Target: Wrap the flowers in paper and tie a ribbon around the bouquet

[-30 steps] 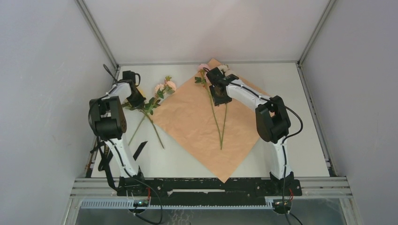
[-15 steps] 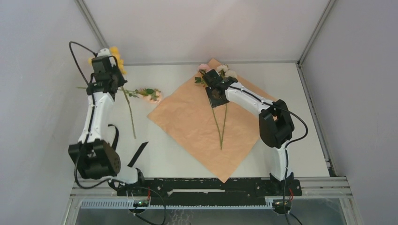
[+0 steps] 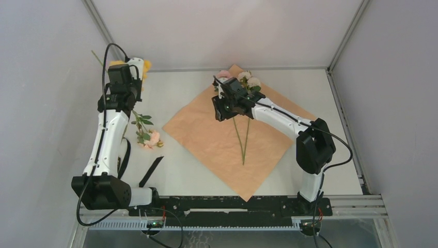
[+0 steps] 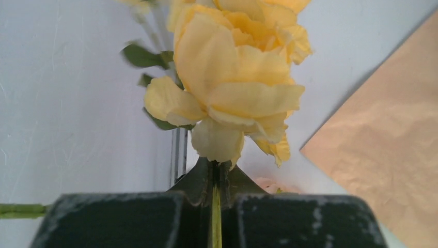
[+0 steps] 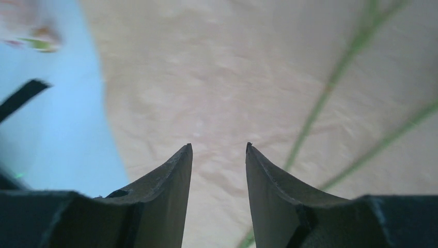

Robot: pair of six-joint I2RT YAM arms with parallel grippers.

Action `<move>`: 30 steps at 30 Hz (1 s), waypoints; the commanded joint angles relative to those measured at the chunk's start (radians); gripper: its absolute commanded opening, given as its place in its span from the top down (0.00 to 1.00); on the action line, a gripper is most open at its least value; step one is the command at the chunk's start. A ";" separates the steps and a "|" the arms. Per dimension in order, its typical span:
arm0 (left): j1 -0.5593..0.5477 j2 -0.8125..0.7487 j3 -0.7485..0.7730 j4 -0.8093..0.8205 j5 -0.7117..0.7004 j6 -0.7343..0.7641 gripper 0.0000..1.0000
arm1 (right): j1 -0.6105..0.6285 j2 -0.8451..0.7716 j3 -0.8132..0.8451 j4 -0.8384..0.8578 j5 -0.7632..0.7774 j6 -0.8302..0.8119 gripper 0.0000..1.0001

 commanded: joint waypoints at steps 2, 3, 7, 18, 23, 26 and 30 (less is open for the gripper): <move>-0.029 -0.043 0.088 0.003 -0.145 0.137 1.00 | 0.016 -0.104 -0.055 0.249 -0.265 0.051 0.48; -0.029 -0.047 0.074 0.086 -0.246 0.212 1.00 | 0.019 -0.107 -0.063 0.259 -0.275 0.055 0.49; -0.018 -0.021 -0.061 0.794 -0.623 0.787 1.00 | 0.023 -0.109 -0.076 0.256 -0.271 0.054 0.49; -0.148 0.046 0.429 0.101 -0.443 0.450 1.00 | 0.026 -0.101 -0.087 0.299 -0.316 0.078 0.49; -0.153 0.051 0.492 -0.180 -0.161 0.203 1.00 | 0.020 -0.144 -0.113 0.354 -0.402 0.066 0.48; -0.153 0.048 0.480 -0.289 -0.003 0.125 1.00 | -0.002 -0.170 -0.140 0.447 -0.497 0.120 0.45; -0.153 0.021 0.407 -0.314 0.118 0.057 1.00 | -0.020 -0.164 -0.184 0.730 -0.602 0.334 0.34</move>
